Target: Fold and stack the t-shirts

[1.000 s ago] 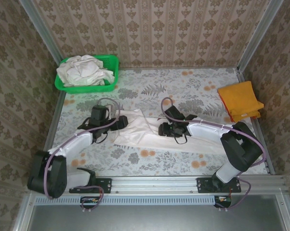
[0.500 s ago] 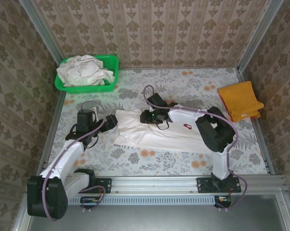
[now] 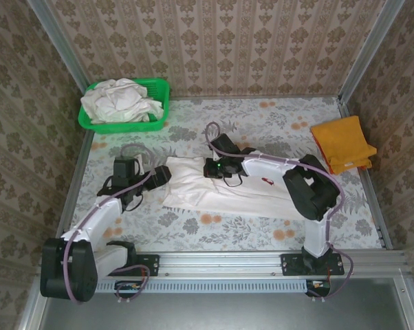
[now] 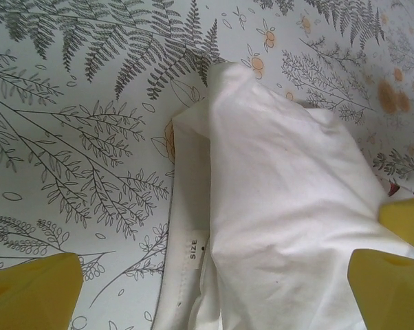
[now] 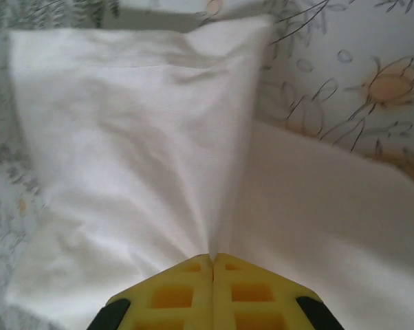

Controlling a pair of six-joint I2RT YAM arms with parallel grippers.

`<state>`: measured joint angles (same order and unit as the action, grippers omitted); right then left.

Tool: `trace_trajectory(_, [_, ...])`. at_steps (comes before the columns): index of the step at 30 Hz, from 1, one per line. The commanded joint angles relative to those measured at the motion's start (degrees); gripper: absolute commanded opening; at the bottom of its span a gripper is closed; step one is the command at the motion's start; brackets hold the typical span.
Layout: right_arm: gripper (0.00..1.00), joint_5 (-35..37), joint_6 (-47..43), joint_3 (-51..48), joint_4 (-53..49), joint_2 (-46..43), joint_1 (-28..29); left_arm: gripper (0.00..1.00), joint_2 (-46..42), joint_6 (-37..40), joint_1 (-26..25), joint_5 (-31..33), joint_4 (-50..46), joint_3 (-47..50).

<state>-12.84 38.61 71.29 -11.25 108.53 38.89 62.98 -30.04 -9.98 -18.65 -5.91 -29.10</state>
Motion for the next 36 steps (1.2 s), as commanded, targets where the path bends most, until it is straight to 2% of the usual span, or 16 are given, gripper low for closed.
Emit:
trace_trajectory(1, [0.00, 3.5, 1.6, -2.7, 0.8, -5.1, 2.0, 1.00, 1.8, -0.8, 0.1, -2.2, 3.1, 0.0])
trace_trajectory(13, [0.00, 11.6, 7.9, -10.0, -1.7, -12.7, 6.2, 1.00, 8.0, 0.3, -1.2, -5.0, 5.2, -2.6])
trace_trajectory(18, [0.00, 13.3, 8.0, -10.3, -3.7, -12.4, 6.3, 0.99, 10.7, -0.1, -2.4, -8.4, 6.1, -3.5])
trace_trajectory(24, [0.00, 12.3, 10.1, -10.0, -4.7, -10.8, 6.4, 0.89, 12.8, -1.0, -7.2, -9.1, 4.9, -3.8])
trace_trajectory(29, [0.00, 13.9, 14.7, -11.4, -6.5, -11.2, 7.7, 0.70, 12.9, -0.8, -9.2, -7.1, 2.7, -5.9])
trace_trajectory(36, [0.00, 15.1, 13.4, -10.0, -7.4, -9.7, 8.2, 0.60, 15.9, 0.6, -11.6, -6.7, -1.8, -8.1])
